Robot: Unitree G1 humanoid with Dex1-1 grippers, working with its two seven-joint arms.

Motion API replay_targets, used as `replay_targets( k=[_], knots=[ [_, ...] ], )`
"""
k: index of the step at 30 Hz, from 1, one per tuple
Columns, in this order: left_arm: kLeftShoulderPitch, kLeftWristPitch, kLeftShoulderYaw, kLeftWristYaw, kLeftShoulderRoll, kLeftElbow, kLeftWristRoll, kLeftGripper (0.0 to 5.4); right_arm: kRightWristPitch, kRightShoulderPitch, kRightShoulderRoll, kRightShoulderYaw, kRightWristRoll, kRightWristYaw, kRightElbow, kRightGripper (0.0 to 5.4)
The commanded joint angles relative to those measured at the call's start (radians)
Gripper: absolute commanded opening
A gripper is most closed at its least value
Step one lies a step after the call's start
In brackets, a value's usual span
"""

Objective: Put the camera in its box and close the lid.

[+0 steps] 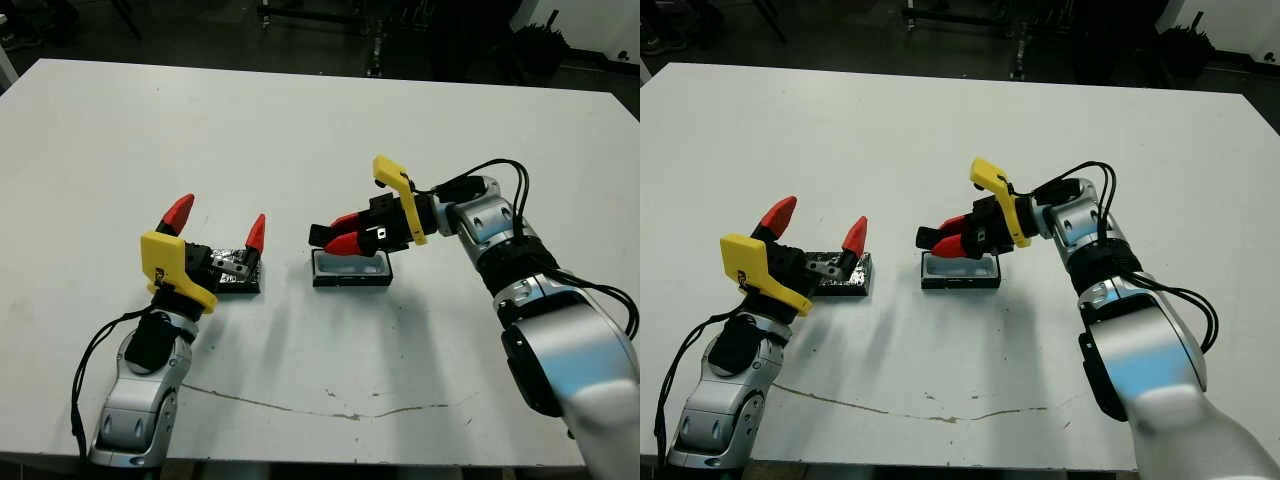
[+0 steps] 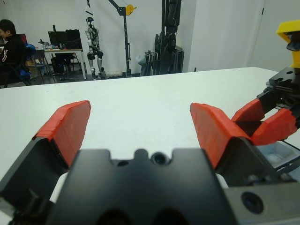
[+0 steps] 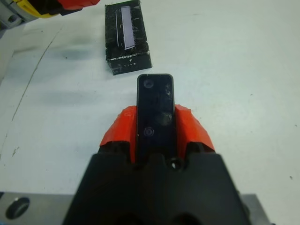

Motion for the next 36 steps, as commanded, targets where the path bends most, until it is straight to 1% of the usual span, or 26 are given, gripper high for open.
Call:
replay_targets(
  k=[1,7,13,18,21,23,26,28,32,36],
  knots=[
    [0.003,-0.003,-0.002,0.001,0.003,0.004,0.005,5.40,-0.018,0.012,-0.003,-0.003,-0.006,0.010,0.022,1.66],
    [0.003,-0.006,-0.006,-0.004,0.002,0.009,0.001,5.40,-0.053,0.032,0.001,-0.016,-0.001,0.008,0.052,1.66],
    [0.006,-0.010,-0.010,-0.003,0.001,0.008,0.004,5.40,-0.099,0.047,-0.010,-0.017,-0.017,-0.007,0.077,1.66],
    [0.005,-0.011,-0.010,-0.010,0.005,0.010,0.000,5.40,-0.096,0.051,-0.024,-0.024,-0.017,0.027,0.102,1.66],
    [0.003,-0.013,-0.010,-0.011,0.003,0.013,-0.001,5.40,-0.112,0.060,-0.026,-0.030,-0.017,0.033,0.113,1.66],
    [0.001,-0.011,-0.012,-0.009,0.005,0.012,0.005,5.40,-0.105,0.061,-0.024,-0.032,-0.020,0.038,0.128,1.66],
    [0.000,-0.010,-0.010,-0.011,0.004,0.012,0.000,5.40,-0.119,0.066,-0.024,-0.035,-0.024,0.040,0.140,1.66],
    [0.000,-0.010,-0.010,-0.008,0.003,0.009,0.003,5.40,-0.129,0.074,-0.026,-0.040,-0.022,0.041,0.140,1.66],
    [-0.003,-0.003,-0.010,-0.011,0.004,0.003,-0.003,5.40,-0.107,0.082,-0.036,-0.034,-0.033,0.035,0.134,1.66],
    [-0.008,0.005,-0.010,-0.010,0.006,-0.001,-0.002,5.40,-0.126,0.088,-0.048,-0.033,-0.034,0.047,0.133,1.66]
  ],
)
